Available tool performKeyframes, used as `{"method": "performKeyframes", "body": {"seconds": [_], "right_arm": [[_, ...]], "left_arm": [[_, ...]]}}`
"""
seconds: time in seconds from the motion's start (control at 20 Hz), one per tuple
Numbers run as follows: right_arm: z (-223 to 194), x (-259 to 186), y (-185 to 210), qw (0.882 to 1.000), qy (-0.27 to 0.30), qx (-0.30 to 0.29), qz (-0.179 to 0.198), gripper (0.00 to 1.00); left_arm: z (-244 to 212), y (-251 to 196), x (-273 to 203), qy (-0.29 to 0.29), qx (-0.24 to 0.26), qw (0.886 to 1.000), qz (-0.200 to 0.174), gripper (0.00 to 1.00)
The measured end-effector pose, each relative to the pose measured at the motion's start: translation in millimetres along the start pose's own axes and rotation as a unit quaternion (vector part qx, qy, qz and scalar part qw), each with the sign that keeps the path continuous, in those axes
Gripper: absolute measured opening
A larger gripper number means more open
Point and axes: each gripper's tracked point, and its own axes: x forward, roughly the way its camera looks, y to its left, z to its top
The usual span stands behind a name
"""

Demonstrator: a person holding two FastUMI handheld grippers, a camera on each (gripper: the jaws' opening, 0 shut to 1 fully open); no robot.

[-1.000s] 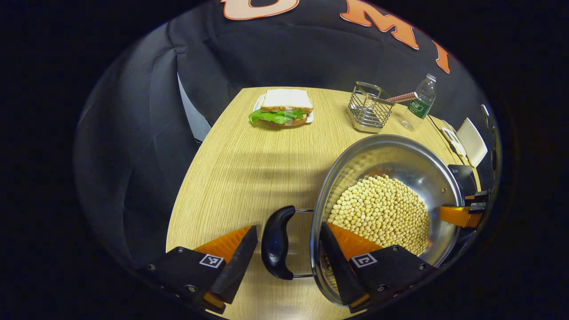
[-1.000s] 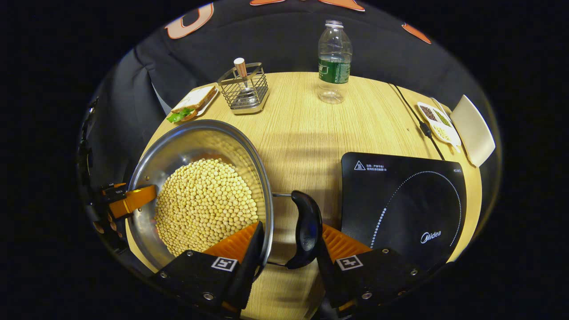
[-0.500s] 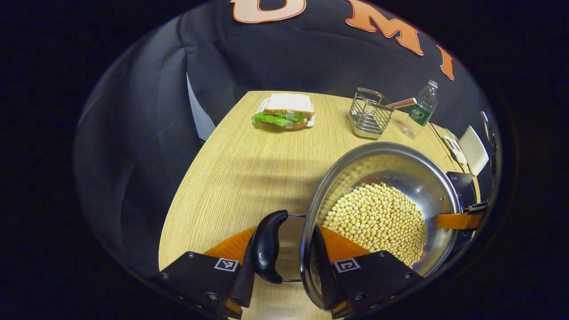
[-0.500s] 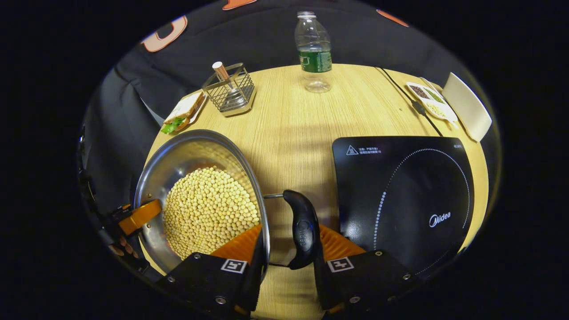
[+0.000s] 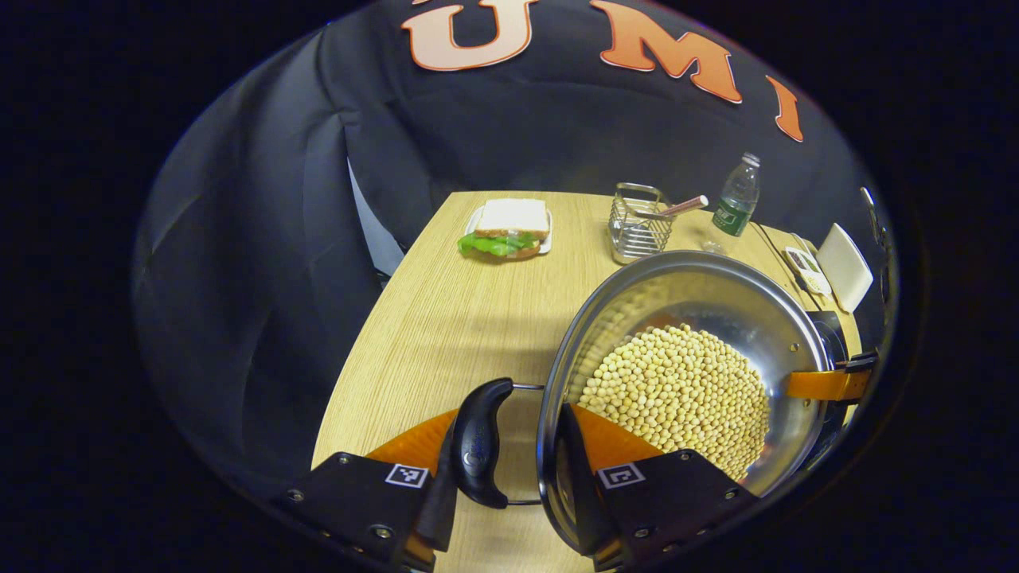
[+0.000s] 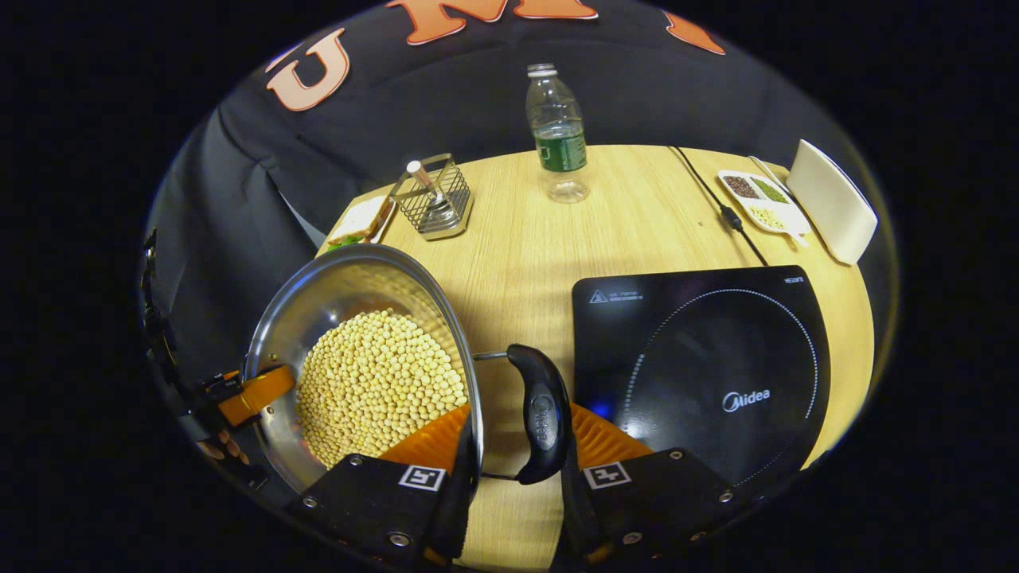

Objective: First push the handle of the pot to place it horizontally, then grasp the pot with both hands and set it on the induction cooktop.

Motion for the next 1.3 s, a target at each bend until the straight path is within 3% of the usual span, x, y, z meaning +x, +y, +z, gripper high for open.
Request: {"method": "performKeyframes", "body": {"seconds": [0.15,0.2,0.25,0.45,0.5,0.6,0.7,0.75,0.85,1.3], "right_arm": [[7.4,-16.7,-16.1,1.0,-0.007,0.005,-0.006,0.49],[9.9,-21.7,-20.0,1.0,-0.011,0.007,-0.007,0.49],[13.7,-26.2,-25.6,1.0,-0.014,0.009,-0.008,0.49],[14.4,-45.2,-46.2,0.999,-0.027,0.02,-0.013,0.49],[15.2,-53.1,-52.0,0.999,-0.031,0.023,-0.014,0.49],[17.1,-63.6,-65.6,0.999,-0.038,0.028,-0.016,0.49],[20.8,-75.9,-81.9,0.998,-0.042,0.034,-0.019,0.49],[22.5,-82.5,-91.1,0.998,-0.043,0.039,-0.021,0.49],[24.9,-91.7,-104.7,0.998,-0.046,0.047,-0.025,0.49],[35.2,-129.2,-148.7,0.995,-0.059,0.074,-0.04,0.49]], "left_arm": [[0.5,0.8,1.8,-0.007,0.007,1.0,-0.005,0.58],[0.8,1.0,2.9,-0.008,0.009,1.0,-0.007,0.65],[-0.4,0.2,4.1,-0.011,0.01,1.0,-0.008,0.61],[3.5,2.1,3.1,-0.02,0.022,0.999,-0.014,0.65],[4.8,2.8,2.4,-0.02,0.024,0.999,-0.016,0.58],[6.7,2.6,3.6,-0.023,0.03,0.999,-0.021,0.62],[6.4,0.0,5.9,-0.027,0.038,0.999,-0.025,0.58],[6.6,-0.9,5.7,-0.028,0.041,0.998,-0.026,0.65],[10.1,-1.2,4.2,-0.032,0.049,0.998,-0.029,0.58],[13.4,-2.8,5.1,-0.043,0.074,0.995,-0.047,0.62]]}}
